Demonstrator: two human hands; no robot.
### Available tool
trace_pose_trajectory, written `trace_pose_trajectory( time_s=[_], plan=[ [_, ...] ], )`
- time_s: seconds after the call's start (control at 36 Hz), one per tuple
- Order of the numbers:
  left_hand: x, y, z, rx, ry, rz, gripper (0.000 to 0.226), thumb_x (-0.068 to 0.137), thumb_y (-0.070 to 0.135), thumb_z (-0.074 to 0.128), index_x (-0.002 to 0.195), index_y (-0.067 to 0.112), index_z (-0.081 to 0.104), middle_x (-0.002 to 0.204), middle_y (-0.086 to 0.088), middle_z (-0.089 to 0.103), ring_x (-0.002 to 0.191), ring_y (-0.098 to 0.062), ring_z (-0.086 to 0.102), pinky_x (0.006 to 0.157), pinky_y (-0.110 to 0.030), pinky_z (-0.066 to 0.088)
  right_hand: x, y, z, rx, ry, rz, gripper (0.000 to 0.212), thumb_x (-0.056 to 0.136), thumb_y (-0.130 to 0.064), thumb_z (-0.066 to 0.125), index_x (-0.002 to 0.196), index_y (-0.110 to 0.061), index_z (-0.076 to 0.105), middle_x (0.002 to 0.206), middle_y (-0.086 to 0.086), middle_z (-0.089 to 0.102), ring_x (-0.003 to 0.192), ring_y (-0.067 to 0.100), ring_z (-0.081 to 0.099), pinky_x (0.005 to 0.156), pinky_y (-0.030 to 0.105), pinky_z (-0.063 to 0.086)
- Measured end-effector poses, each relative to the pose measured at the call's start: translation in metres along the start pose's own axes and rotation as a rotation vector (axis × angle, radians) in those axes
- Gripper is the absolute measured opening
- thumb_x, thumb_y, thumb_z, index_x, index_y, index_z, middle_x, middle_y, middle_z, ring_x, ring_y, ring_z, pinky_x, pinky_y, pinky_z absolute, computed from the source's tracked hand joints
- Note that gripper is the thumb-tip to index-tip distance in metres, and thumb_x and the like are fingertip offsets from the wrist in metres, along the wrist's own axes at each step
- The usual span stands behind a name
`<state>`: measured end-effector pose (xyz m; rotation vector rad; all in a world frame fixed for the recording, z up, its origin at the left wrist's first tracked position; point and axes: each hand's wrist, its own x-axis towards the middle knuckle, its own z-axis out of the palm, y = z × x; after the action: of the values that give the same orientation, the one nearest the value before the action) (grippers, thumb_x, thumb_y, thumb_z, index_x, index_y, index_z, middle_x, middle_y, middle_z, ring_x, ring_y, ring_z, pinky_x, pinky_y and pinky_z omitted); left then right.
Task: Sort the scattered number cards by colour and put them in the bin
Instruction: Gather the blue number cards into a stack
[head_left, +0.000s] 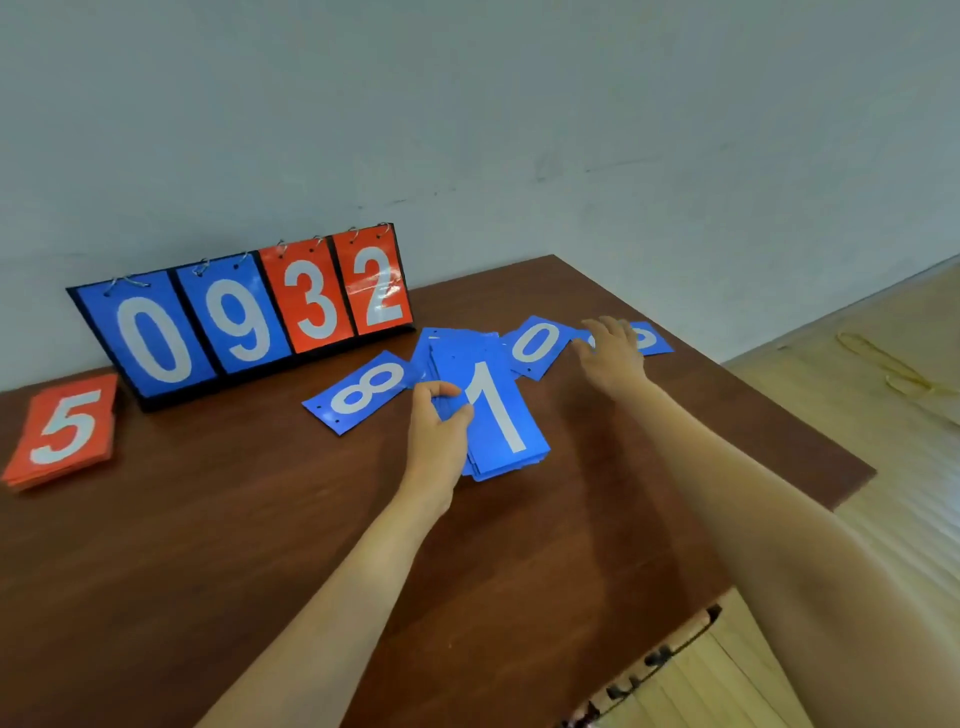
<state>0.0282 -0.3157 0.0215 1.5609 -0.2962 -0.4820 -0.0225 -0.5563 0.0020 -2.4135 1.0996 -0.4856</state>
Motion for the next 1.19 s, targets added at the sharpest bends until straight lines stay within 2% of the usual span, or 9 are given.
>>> trace_pose_trajectory(
  time_s=[0.08, 0.22, 0.39, 0.58, 0.72, 0.83, 0.97, 1.06, 1.19],
  plan=[
    [0.019, -0.004, 0.010, 0.019, -0.004, -0.005, 0.021, 0.093, 0.008, 0.054, 0.089, 0.028, 0.047, 0.102, 0.011, 0.049, 0.085, -0.012, 0.059, 0.082, -0.046, 0.053, 0.032, 0.017, 0.000, -0.114, -0.053, -0.004, 0.047, 0.101, -0.034, 0.033, 0.146, -0.021, 0.031, 0.158, 0.002, 0.015, 0.146, 0.026, -0.001, 0.117, 0.051, 0.010],
    [0.029, -0.011, 0.020, -0.004, -0.032, -0.005, 0.015, 0.094, 0.008, 0.053, 0.095, 0.022, 0.047, 0.098, 0.012, 0.048, 0.082, -0.008, 0.058, 0.080, -0.041, 0.052, 0.059, 0.045, 0.002, -0.214, -0.189, 0.077, 0.050, 0.102, -0.035, 0.025, 0.151, -0.026, 0.017, 0.160, -0.003, 0.004, 0.146, 0.026, -0.010, 0.115, 0.054, 0.003],
    [0.025, -0.015, 0.022, 0.025, -0.045, -0.013, 0.019, 0.094, 0.010, 0.054, 0.090, 0.026, 0.047, 0.101, 0.012, 0.049, 0.088, -0.009, 0.059, 0.072, -0.036, 0.052, 0.048, 0.056, 0.001, -0.275, -0.280, 0.118, 0.052, 0.101, -0.042, 0.020, 0.151, -0.029, 0.013, 0.160, -0.004, 0.004, 0.146, 0.027, -0.004, 0.114, 0.057, 0.000],
    [-0.009, -0.009, 0.006, 0.059, -0.023, -0.035, 0.014, 0.094, 0.009, 0.053, 0.101, 0.021, 0.049, 0.099, 0.012, 0.049, 0.085, -0.011, 0.059, 0.068, -0.033, 0.049, -0.009, 0.038, -0.001, -0.308, -0.194, 0.139, 0.059, 0.096, -0.050, 0.030, 0.142, -0.013, 0.030, 0.154, 0.011, 0.015, 0.146, 0.028, -0.006, 0.112, 0.061, -0.001],
    [-0.052, -0.014, -0.019, 0.069, -0.012, -0.043, 0.014, 0.094, 0.008, 0.052, 0.101, 0.020, 0.048, 0.100, 0.011, 0.049, 0.084, -0.010, 0.058, 0.063, -0.031, 0.050, -0.069, 0.017, -0.005, -0.193, -0.267, 0.090, 0.068, 0.092, -0.052, 0.044, 0.142, -0.010, 0.026, 0.151, 0.007, 0.024, 0.142, 0.026, 0.017, 0.115, 0.055, 0.009],
    [-0.089, -0.021, -0.047, 0.076, 0.005, -0.056, 0.016, 0.094, 0.007, 0.051, 0.096, 0.023, 0.048, 0.102, 0.005, 0.052, 0.083, -0.014, 0.059, 0.065, -0.033, 0.050, -0.131, -0.002, -0.003, -0.130, -0.222, 0.070, 0.070, 0.086, -0.058, 0.052, 0.138, -0.014, 0.035, 0.146, 0.003, 0.034, 0.137, 0.022, 0.028, 0.114, 0.047, 0.017],
    [-0.127, -0.032, -0.083, 0.041, 0.055, -0.081, 0.016, 0.094, 0.006, 0.051, 0.097, 0.021, 0.048, 0.100, 0.003, 0.053, 0.082, -0.016, 0.060, 0.074, -0.041, 0.052, -0.212, -0.036, 0.009, -0.247, -0.172, 0.026, 0.074, 0.089, -0.065, 0.038, 0.141, -0.013, 0.029, 0.146, 0.004, 0.029, 0.137, 0.024, 0.024, 0.112, 0.045, 0.020],
    [-0.145, -0.036, -0.101, 0.024, 0.084, -0.085, 0.015, 0.093, 0.005, 0.051, 0.100, 0.018, 0.049, 0.098, 0.002, 0.053, 0.080, -0.015, 0.060, 0.070, -0.039, 0.052, -0.247, -0.057, 0.015, -0.289, -0.171, 0.001, 0.072, 0.090, -0.066, 0.035, 0.139, -0.014, 0.031, 0.141, 0.005, 0.030, 0.132, 0.027, 0.026, 0.108, 0.045, 0.025],
    [-0.163, -0.035, -0.124, -0.013, 0.112, -0.080, 0.017, 0.094, 0.005, 0.051, 0.094, 0.021, 0.047, 0.098, 0.001, 0.053, 0.084, -0.019, 0.060, 0.075, -0.043, 0.051, -0.266, -0.086, 0.012, -0.291, -0.334, 0.022, 0.060, 0.097, -0.054, 0.031, 0.140, -0.012, 0.034, 0.146, 0.010, 0.026, 0.134, 0.031, 0.023, 0.108, 0.048, 0.024]
  ],
)
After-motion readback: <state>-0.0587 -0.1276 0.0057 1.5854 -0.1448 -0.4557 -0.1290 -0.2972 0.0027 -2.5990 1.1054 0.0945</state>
